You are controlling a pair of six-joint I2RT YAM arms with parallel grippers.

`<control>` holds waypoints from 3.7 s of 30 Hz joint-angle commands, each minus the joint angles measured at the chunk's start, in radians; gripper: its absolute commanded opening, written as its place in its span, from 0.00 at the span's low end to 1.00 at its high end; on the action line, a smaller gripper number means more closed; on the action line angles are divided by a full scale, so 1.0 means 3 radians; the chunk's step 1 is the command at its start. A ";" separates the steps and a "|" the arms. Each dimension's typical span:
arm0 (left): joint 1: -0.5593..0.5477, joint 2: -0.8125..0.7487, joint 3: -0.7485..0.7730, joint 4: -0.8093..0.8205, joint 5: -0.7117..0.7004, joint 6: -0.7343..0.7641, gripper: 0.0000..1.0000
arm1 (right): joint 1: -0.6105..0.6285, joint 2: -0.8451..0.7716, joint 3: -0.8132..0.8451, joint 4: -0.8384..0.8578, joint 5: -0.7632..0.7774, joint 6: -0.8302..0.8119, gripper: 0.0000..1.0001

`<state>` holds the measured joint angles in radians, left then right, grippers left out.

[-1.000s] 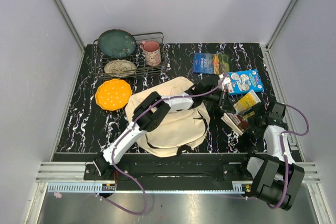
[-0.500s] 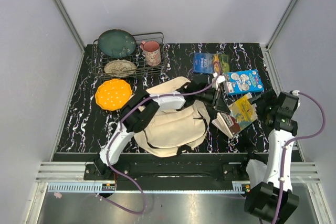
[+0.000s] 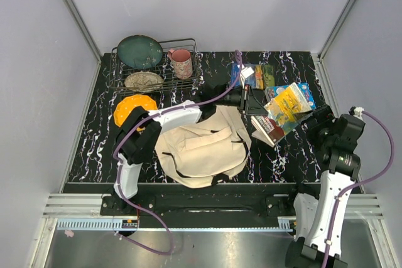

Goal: Pack the student bag
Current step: Pick up the book from the center of the board.

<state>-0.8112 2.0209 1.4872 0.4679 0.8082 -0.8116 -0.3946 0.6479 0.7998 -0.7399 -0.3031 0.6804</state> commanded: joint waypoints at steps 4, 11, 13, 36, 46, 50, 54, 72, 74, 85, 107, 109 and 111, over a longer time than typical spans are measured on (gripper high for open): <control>0.0014 -0.0406 -0.0196 0.0680 0.0113 -0.0112 0.00 | 0.0012 -0.0186 -0.0334 0.0635 -0.0922 0.0319 1.00; 0.0030 -0.0549 -0.0304 0.0731 0.0062 -0.0133 0.00 | 0.0012 -0.0191 -0.0498 0.0718 -0.1030 0.0263 1.00; 0.0045 -0.0595 -0.0330 0.0736 0.0027 -0.0133 0.00 | 0.0012 -0.0176 -0.0493 0.0707 -0.1040 0.0248 1.00; 0.0071 -0.0483 -0.0708 0.1897 0.0134 -0.1078 0.00 | 0.0012 -0.0304 -0.1101 0.1945 -0.1674 0.0749 0.98; 0.0050 -0.0447 -0.0800 0.2009 0.0124 -0.1130 0.00 | 0.0012 -0.0283 -0.1383 0.2788 -0.1915 0.1255 0.81; 0.0045 -0.0411 -0.0836 0.2030 0.0118 -0.1140 0.00 | 0.0012 -0.0334 -0.1280 0.2615 -0.1920 0.1143 0.61; 0.0040 -0.0391 -0.0872 0.2076 0.0118 -0.1165 0.00 | 0.0012 -0.0375 -0.1244 0.2594 -0.1945 0.1132 0.44; 0.0086 -0.1326 -0.1296 -0.0428 -0.0898 0.0822 0.99 | 0.0012 -0.0340 -0.0938 0.2266 -0.2409 0.0698 0.00; 0.0086 -0.1413 -0.1322 -0.0511 -0.1001 0.0890 0.99 | 0.0012 -0.0294 -0.0958 0.2567 -0.2660 0.0840 0.00; 0.0050 -0.1189 -0.1214 -0.0083 -0.0690 0.0691 0.99 | 0.0017 -0.0344 -0.1080 0.3712 -0.3233 0.1546 0.00; 0.0081 -0.0330 -0.1097 0.3180 0.0471 -0.1339 0.99 | 0.0047 -0.0350 -0.1106 0.4010 -0.3326 0.1787 0.00; 0.0081 -0.0304 -0.1066 0.3246 0.0502 -0.1421 0.99 | 0.0068 -0.0345 -0.1111 0.4016 -0.3321 0.1782 0.00; 0.0081 -0.0299 -0.1051 0.3384 0.0522 -0.1497 0.99 | 0.0073 -0.0329 -0.1132 0.4010 -0.3310 0.1772 0.00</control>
<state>-0.7864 1.9373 1.1122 1.2026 0.9073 -1.1702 -0.3824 0.5503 0.4377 0.3786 -1.3025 1.1835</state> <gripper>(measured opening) 0.988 0.306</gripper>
